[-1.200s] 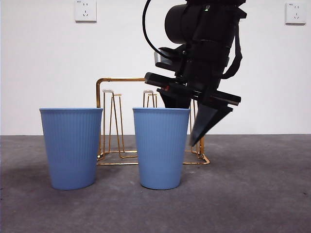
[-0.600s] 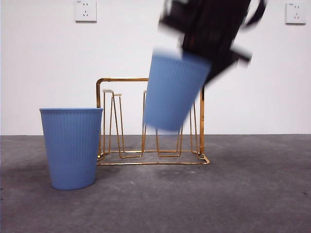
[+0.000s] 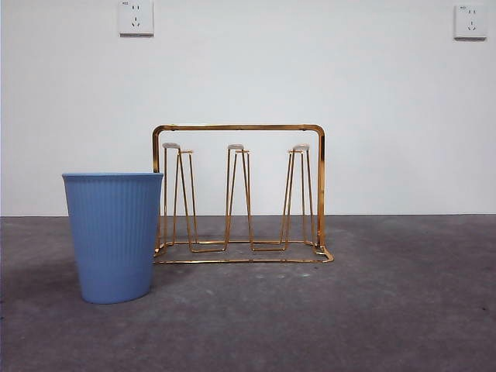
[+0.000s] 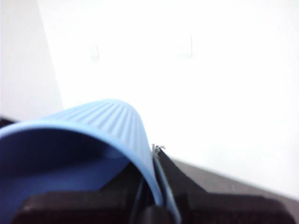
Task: Pick up cup 1,put cup 1 in the cup rack,pick up cup 2,put cup 2 in the cup rack
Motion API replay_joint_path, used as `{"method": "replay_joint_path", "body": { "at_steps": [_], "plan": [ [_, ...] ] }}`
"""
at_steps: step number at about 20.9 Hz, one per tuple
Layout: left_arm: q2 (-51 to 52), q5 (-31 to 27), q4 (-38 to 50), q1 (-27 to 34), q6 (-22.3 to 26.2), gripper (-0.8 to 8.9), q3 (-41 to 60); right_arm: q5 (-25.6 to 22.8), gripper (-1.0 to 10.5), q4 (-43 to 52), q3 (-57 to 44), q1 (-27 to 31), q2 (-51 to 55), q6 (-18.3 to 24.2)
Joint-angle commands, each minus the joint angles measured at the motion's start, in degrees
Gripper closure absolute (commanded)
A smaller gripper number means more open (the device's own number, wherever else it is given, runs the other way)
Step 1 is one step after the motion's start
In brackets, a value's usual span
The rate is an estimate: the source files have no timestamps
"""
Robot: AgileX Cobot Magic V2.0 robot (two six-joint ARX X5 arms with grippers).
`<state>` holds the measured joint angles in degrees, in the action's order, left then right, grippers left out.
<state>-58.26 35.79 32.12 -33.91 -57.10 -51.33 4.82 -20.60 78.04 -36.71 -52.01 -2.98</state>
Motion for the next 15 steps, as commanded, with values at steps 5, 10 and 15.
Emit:
{"method": "replay_joint_path", "body": {
  "at_steps": [5, 10, 15],
  "plan": [
    [-9.33, -12.59, 19.45, -9.22, -4.66, 1.22, -0.22, 0.83, 9.6, 2.71, -0.39, -0.11, -2.25, -0.52],
    [-14.19, -16.66, 24.79, -11.21, -5.11, 1.22, -0.31, 1.40, 9.6, 4.04, -0.39, -0.44, -4.22, -0.92],
    [-17.07, -19.80, 29.22, -11.80, -7.08, 1.22, -0.31, 1.38, 9.6, 4.37, -0.39, -2.01, -6.51, -0.87]
  ]
}}
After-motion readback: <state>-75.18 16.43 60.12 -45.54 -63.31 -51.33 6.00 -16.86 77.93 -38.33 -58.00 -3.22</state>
